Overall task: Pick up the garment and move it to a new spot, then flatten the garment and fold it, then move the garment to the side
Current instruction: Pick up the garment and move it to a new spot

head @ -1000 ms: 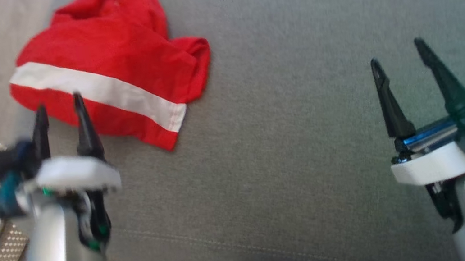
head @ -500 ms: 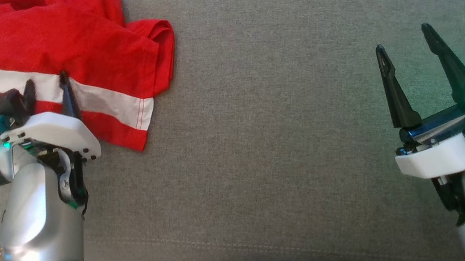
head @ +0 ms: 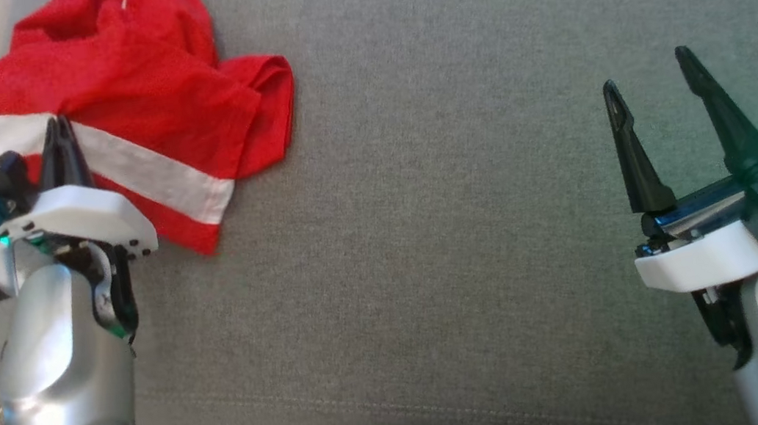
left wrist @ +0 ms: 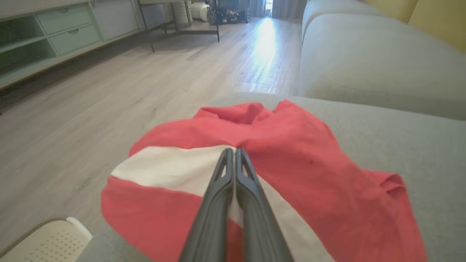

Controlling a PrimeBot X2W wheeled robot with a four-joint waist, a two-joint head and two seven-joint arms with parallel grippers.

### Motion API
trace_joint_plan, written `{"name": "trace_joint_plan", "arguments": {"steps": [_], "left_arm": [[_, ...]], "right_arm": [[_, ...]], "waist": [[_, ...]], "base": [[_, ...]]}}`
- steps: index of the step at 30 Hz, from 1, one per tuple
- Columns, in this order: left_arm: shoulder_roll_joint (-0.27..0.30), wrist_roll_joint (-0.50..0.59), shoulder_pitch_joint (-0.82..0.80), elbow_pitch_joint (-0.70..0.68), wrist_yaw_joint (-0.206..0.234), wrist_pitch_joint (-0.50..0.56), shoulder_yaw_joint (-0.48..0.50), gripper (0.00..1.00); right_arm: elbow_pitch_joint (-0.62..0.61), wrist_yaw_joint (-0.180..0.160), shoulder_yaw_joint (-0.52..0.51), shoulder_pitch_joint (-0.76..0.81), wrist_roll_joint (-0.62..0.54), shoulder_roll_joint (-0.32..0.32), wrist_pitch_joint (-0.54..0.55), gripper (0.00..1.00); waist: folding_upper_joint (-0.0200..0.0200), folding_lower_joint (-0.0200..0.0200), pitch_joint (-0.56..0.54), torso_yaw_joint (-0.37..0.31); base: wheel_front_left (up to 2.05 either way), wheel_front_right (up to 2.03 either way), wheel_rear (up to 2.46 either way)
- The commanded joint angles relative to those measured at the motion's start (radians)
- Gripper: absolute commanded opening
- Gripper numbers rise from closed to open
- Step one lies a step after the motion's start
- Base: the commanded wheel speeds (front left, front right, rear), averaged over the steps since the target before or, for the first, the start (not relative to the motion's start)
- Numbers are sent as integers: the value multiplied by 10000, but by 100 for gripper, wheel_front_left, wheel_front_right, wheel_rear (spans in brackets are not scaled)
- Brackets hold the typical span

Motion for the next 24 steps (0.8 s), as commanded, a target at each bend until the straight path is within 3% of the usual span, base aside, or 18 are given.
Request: {"name": "trace_joint_plan", "arguments": {"steps": [1, 8, 14, 24], "left_arm": [[546, -42, -147, -606, 87, -159, 388, 0], [654, 184, 710, -3481, 194, -204, 910, 0], [516, 446, 1440, -6007, 22, -206, 1242, 0], [204, 554, 1718, -7991, -519, -207, 1110, 0]], "right_arm": [[-215, -7, 256, -73, 104, 115, -128, 100], [270, -7, 277, 87, 232, 341, -381, 100], [628, -7, 315, 250, 364, 482, -556, 100], [878, -7, 361, 235, 701, 541, -734, 100]], "waist": [[0, 0, -355, -68], [0, 0, -1227, -258], [0, 0, -1965, -499], [0, 0, -2478, -1106]], "base": [[0, 0, 0], [0, 0, 0], [0, 0, 0], [0, 0, 0]]}}
